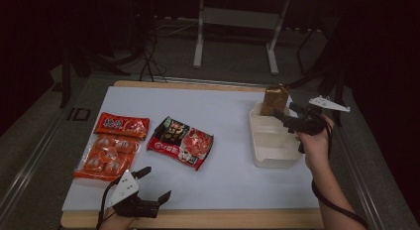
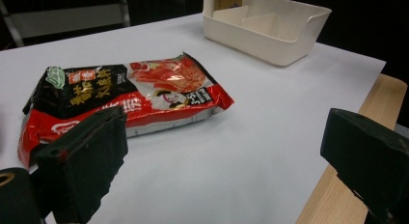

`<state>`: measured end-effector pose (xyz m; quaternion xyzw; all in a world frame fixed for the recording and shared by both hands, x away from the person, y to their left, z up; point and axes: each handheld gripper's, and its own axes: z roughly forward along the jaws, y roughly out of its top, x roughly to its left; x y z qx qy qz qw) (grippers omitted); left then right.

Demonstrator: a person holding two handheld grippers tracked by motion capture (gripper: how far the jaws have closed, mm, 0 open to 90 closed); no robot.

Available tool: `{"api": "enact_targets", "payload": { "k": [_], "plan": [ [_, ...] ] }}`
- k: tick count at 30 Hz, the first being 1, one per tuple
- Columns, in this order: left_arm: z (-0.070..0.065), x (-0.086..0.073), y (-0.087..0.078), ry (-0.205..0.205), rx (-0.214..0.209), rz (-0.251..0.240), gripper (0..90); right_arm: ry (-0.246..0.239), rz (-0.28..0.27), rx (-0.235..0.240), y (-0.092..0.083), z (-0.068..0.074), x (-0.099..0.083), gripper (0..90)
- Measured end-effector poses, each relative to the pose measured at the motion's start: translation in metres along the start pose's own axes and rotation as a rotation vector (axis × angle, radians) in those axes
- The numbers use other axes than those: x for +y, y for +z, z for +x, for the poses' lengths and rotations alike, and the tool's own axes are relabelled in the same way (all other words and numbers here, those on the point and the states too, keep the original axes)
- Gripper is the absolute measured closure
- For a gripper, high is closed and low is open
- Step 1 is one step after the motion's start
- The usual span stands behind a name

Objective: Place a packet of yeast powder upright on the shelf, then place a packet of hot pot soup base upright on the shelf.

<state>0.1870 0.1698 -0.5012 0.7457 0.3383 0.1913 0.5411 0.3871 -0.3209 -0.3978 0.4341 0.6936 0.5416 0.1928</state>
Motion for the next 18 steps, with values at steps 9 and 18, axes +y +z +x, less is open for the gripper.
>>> {"api": "enact_targets", "payload": {
  "k": [9, 18],
  "plan": [
    [0.000, 0.018, 0.009, 0.000, -0.008, 0.066, 3.5, -0.027, -0.039, 0.125, -0.014, 0.020, -0.016, 19.5],
    [0.012, 0.033, 0.026, -0.032, -0.003, 0.101, 10.6, -0.095, -0.034, 0.136, -0.034, 0.041, -0.034, 17.5]
  ]
}}
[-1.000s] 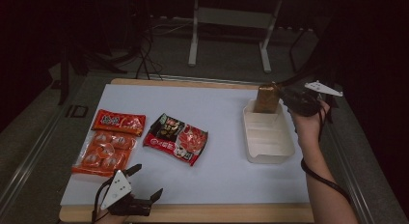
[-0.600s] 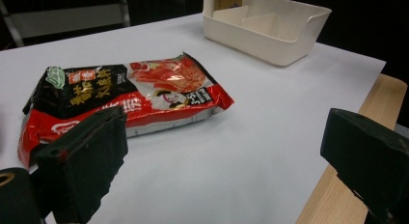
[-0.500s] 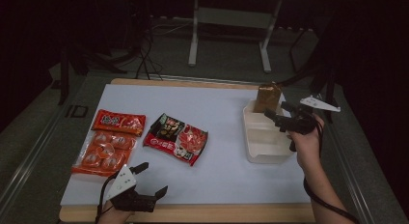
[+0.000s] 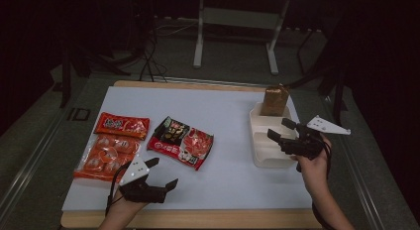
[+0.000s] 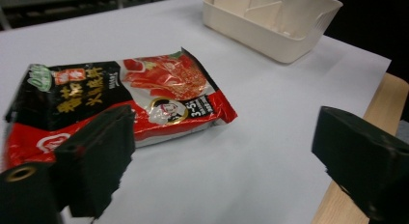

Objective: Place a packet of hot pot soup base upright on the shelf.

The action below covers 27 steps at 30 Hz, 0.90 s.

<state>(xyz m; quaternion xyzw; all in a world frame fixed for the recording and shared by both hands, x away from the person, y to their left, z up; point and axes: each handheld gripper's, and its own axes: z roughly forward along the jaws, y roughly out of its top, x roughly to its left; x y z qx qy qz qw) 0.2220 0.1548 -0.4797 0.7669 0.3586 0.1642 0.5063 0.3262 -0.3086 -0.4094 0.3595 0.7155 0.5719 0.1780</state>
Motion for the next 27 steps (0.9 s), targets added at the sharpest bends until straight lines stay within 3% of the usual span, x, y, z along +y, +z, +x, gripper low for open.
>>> {"api": "enact_targets", "payload": {
  "k": [5, 6, 9, 13, 16, 19, 27],
  "plan": [
    [0.005, 0.012, 0.012, -0.015, 0.022, 0.022, 14.7, -0.019, -0.022, 0.027, -0.011, 0.014, -0.006, 14.2],
    [0.005, 0.014, 0.015, -0.009, 0.047, 0.029, 16.7, -0.033, -0.022, 0.023, -0.013, 0.017, -0.006, 14.2],
    [0.008, 0.019, 0.022, -0.015, 0.040, 0.045, 22.5, -0.024, -0.020, 0.046, -0.017, 0.024, -0.010, 13.7],
    [0.011, 0.027, 0.033, -0.021, 0.030, 0.058, 39.5, -0.025, -0.017, 0.070, -0.019, 0.031, -0.016, 13.7],
    [0.013, 0.032, 0.042, -0.023, 0.026, 0.069, 44.4, -0.005, -0.025, 0.082, -0.020, 0.033, -0.019, 13.7],
    [0.013, 0.037, 0.052, -0.017, 0.031, 0.084, 57.5, -0.009, -0.031, 0.099, -0.021, 0.038, -0.022, 13.6],
    [0.015, 0.048, 0.078, -0.002, 0.034, 0.114, 76.9, -0.011, -0.042, 0.114, -0.019, 0.040, -0.024, 13.5]
  ]
}}
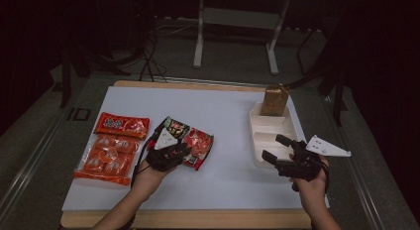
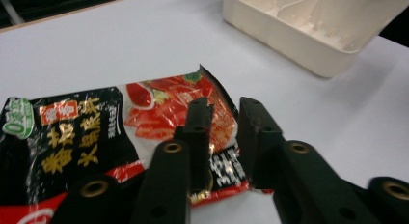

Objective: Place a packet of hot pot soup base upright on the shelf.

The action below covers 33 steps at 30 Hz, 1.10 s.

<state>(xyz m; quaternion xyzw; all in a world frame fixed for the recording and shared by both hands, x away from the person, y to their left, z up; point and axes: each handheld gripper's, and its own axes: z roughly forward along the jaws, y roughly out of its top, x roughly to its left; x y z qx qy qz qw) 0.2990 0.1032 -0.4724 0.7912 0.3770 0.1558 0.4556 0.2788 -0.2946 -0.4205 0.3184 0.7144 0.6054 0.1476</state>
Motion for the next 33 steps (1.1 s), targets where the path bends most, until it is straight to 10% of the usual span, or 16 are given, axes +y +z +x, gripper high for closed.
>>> {"api": "enact_targets", "payload": {
  "k": [7, 33],
  "plan": [
    [0.008, 0.010, 0.026, -0.013, 0.006, 0.028, 90.0, -0.013, 0.015, 0.004, 0.004, 0.001, -0.002, 13.5],
    [0.029, 0.054, 0.122, -0.047, 0.066, 0.240, 90.0, -0.019, 0.024, 0.052, 0.006, 0.003, -0.005, 13.7]
  ]
}}
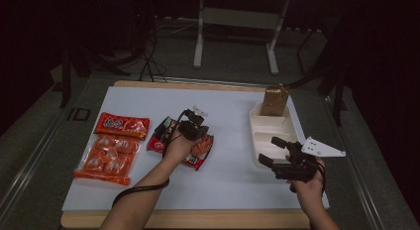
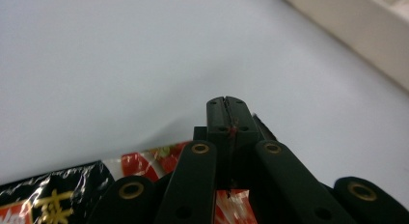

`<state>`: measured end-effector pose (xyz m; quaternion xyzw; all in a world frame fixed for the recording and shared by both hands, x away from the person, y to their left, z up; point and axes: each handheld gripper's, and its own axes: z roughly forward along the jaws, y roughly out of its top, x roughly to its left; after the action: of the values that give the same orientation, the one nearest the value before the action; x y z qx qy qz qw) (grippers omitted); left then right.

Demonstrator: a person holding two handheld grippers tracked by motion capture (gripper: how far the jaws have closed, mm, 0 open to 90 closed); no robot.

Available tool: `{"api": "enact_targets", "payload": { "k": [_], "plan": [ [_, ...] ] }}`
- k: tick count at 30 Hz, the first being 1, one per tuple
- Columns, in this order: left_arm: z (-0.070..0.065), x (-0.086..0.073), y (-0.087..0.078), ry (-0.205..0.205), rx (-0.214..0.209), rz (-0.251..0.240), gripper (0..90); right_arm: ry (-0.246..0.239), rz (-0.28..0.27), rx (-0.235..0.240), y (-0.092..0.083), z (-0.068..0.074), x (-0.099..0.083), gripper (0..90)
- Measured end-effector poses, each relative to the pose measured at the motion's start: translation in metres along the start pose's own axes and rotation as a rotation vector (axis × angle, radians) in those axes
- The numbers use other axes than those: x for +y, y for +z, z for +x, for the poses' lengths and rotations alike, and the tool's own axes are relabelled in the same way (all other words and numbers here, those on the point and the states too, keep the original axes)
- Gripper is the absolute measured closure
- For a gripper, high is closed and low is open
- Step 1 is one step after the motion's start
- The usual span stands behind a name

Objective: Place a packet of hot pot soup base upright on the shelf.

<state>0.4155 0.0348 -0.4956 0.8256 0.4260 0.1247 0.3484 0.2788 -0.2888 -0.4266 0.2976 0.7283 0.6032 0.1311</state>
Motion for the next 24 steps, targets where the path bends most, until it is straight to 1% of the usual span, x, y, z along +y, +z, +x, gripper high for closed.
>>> {"api": "enact_targets", "payload": {
  "k": [1, 2, 3, 5, 7, 8, 9, 10, 11, 12, 13, 15, 19, 21, 23, 24],
  "plan": [
    [0.002, 0.001, 0.003, -0.019, -0.004, 0.007, 90.0, -0.002, 0.001, 0.001, 0.000, 0.000, 0.000, 13.7],
    [0.003, 0.003, 0.007, -0.033, 0.002, 0.019, 90.0, -0.002, 0.001, 0.003, 0.000, 0.000, 0.000, 13.7],
    [0.004, 0.004, 0.010, -0.029, 0.003, 0.032, 90.0, -0.001, 0.000, 0.006, 0.000, 0.001, -0.001, 13.8],
    [0.005, 0.007, 0.015, -0.039, 0.011, 0.046, 90.0, -0.002, 0.004, 0.007, 0.000, 0.000, -0.001, 13.8],
    [0.004, 0.011, 0.021, -0.024, 0.033, 0.067, 90.0, 0.000, 0.005, 0.011, 0.001, 0.000, -0.002, 13.8],
    [0.004, 0.012, 0.023, -0.018, 0.033, 0.083, 90.0, 0.001, 0.009, 0.012, 0.001, -0.001, -0.002, 13.8],
    [0.003, 0.013, 0.027, -0.010, 0.047, 0.096, 90.0, 0.000, 0.013, 0.013, 0.001, -0.001, -0.003, 13.8],
    [0.003, 0.014, 0.028, -0.002, 0.050, 0.112, 90.0, -0.002, 0.013, 0.014, 0.001, -0.001, -0.003, 13.8],
    [0.002, 0.013, 0.031, -0.005, 0.042, 0.125, 90.0, 0.000, 0.011, 0.015, 0.001, -0.001, -0.003, 13.8],
    [0.002, 0.013, 0.032, 0.004, 0.044, 0.139, 90.0, 0.002, 0.011, 0.016, 0.001, -0.001, -0.003, 13.8],
    [0.001, 0.012, 0.033, 0.015, 0.045, 0.144, 90.0, 0.000, 0.011, 0.015, 0.001, -0.001, -0.003, 13.8],
    [0.002, 0.013, 0.032, 0.002, 0.032, 0.149, 90.0, -0.001, 0.007, 0.014, 0.000, -0.002, -0.003, 13.8],
    [-0.001, 0.012, 0.031, 0.018, 0.025, 0.160, 90.0, 0.009, 0.006, 0.014, 0.000, -0.003, -0.003, 13.8],
    [-0.002, 0.011, 0.031, 0.026, 0.015, 0.169, 90.0, 0.010, 0.006, 0.017, 0.001, -0.003, -0.003, 13.8],
    [-0.005, 0.009, 0.029, 0.025, 0.005, 0.171, 90.0, 0.009, 0.009, 0.016, 0.001, -0.002, -0.003, 13.8],
    [-0.007, 0.008, 0.028, 0.036, -0.007, 0.174, 90.0, 0.009, 0.008, 0.016, 0.001, -0.002, -0.003, 13.9]
  ]
}}
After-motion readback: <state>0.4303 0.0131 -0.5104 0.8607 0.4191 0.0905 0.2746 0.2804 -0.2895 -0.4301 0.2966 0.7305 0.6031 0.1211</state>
